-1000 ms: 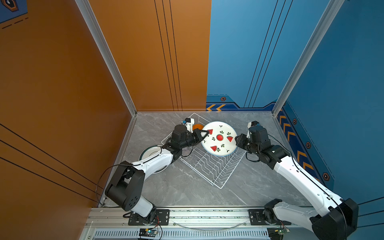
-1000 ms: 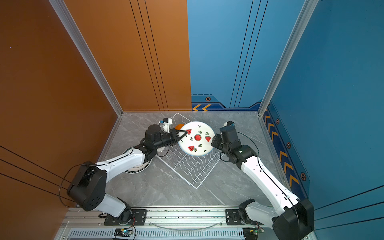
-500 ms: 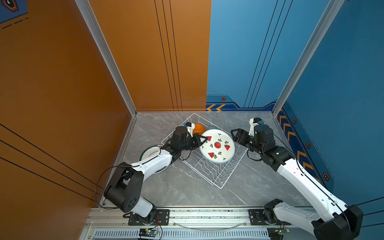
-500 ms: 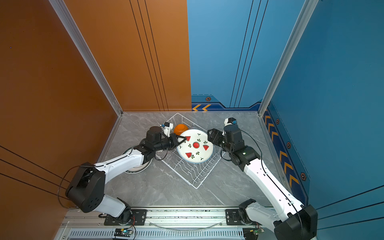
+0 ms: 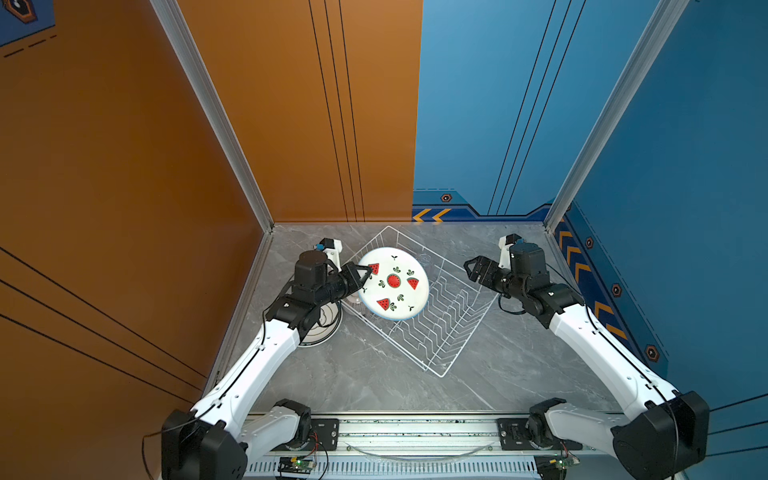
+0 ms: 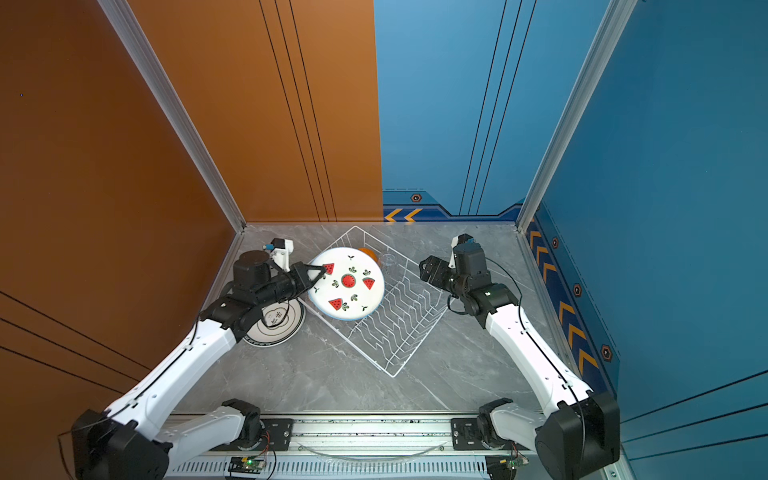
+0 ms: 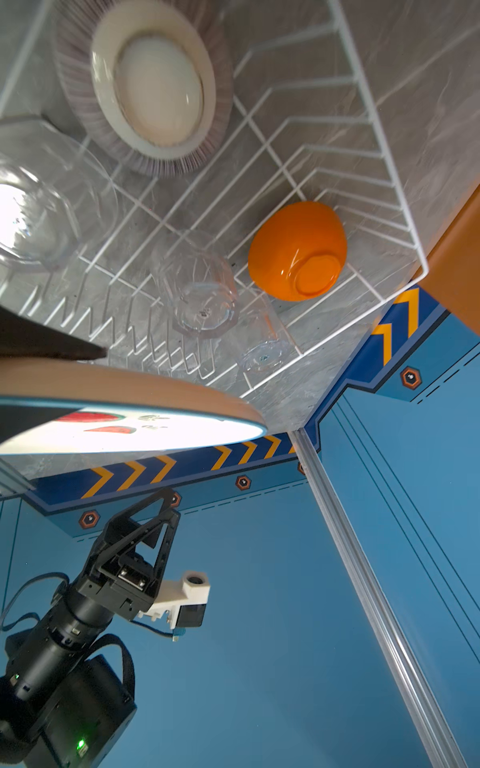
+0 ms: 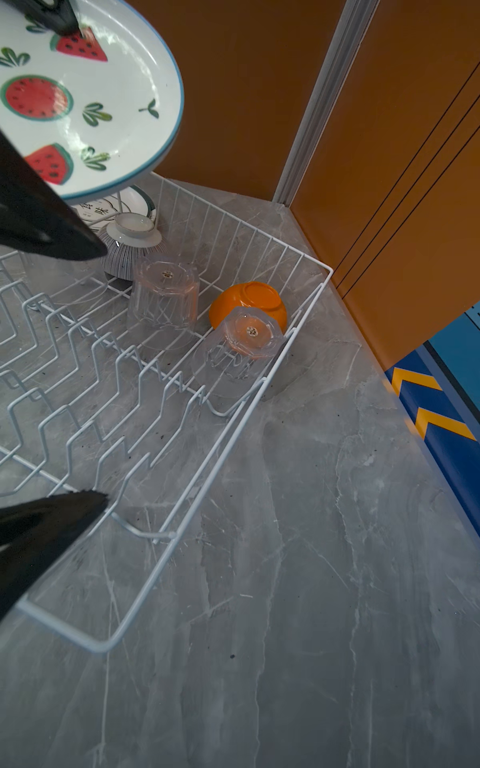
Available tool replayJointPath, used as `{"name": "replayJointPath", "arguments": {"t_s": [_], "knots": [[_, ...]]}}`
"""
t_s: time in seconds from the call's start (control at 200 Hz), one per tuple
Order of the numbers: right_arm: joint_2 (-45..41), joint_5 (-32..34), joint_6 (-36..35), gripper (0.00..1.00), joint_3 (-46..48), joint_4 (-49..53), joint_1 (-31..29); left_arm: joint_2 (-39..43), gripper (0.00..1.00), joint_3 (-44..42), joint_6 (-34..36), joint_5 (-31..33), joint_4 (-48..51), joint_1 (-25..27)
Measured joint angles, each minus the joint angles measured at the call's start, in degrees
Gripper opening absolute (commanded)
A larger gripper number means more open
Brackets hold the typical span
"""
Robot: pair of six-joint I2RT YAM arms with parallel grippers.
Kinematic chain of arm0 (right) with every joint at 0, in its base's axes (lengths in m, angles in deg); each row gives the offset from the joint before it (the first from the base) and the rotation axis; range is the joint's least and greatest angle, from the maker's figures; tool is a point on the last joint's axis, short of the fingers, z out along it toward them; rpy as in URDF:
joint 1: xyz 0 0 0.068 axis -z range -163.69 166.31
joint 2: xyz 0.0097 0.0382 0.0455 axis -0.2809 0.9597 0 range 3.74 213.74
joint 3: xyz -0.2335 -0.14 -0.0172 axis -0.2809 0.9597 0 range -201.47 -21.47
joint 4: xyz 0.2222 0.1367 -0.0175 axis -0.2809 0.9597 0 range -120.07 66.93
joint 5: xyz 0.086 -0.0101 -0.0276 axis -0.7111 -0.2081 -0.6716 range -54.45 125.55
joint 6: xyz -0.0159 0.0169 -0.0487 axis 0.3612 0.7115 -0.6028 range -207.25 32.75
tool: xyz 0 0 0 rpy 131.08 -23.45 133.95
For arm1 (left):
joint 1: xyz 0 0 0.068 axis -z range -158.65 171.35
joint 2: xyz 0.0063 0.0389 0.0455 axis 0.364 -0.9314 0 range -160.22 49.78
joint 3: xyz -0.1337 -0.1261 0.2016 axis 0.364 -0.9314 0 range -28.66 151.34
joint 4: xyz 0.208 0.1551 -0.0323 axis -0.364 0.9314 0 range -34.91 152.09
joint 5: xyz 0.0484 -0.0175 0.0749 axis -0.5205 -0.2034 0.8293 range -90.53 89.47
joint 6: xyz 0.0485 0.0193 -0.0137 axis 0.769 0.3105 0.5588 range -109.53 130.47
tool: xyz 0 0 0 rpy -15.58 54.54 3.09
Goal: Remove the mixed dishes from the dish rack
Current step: 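Carry the watermelon plate to the plate stack with the left gripper while the right releases, then lower the watermelon plate onto the plate stack and open the left gripper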
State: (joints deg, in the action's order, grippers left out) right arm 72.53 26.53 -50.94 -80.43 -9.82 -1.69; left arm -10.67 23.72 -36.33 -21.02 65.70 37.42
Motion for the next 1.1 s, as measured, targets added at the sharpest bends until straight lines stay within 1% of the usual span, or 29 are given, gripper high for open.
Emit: {"name": "replayJointPath", "arguments": {"t_s": [0.075,0.185,0.265,0.465,0.571,0.791,0.931,1.101], "knots": [[-0.04,0.00,-0.98,0.89,0.00,0.22,0.02,5.29,0.00,-0.04,1.57,2.38,6.32,-3.13],[-0.28,0.22,-2.40,0.91,0.20,0.31,0.02,13.25,0.00,-0.90,3.06,5.90,14.21,-9.53],[-1.55,0.48,-3.45,0.93,1.29,0.33,0.00,17.46,0.00,-1.42,4.09,7.93,19.43,-14.14],[-7.10,1.81,-5.46,1.00,4.94,0.39,0.02,22.84,0.00,-3.78,5.38,9.18,29.66,-24.17],[-10.21,2.05,-5.99,1.00,6.91,0.48,0.04,24.44,0.00,-6.08,4.98,9.16,32.52,-28.76],[-15.45,3.28,-6.45,1.00,10.36,0.79,0.59,23.65,0.00,-8.24,3.87,8.44,33.97,-32.63],[-17.64,3.28,-6.51,1.00,11.65,0.79,1.09,23.06,0.00,-8.70,3.85,7.98,33.64,-34.95],[-19.96,3.26,-6.51,1.00,13.11,0.83,2.38,21.81,0.00,-11.26,3.72,6.54,32.35,-38.56]]}}
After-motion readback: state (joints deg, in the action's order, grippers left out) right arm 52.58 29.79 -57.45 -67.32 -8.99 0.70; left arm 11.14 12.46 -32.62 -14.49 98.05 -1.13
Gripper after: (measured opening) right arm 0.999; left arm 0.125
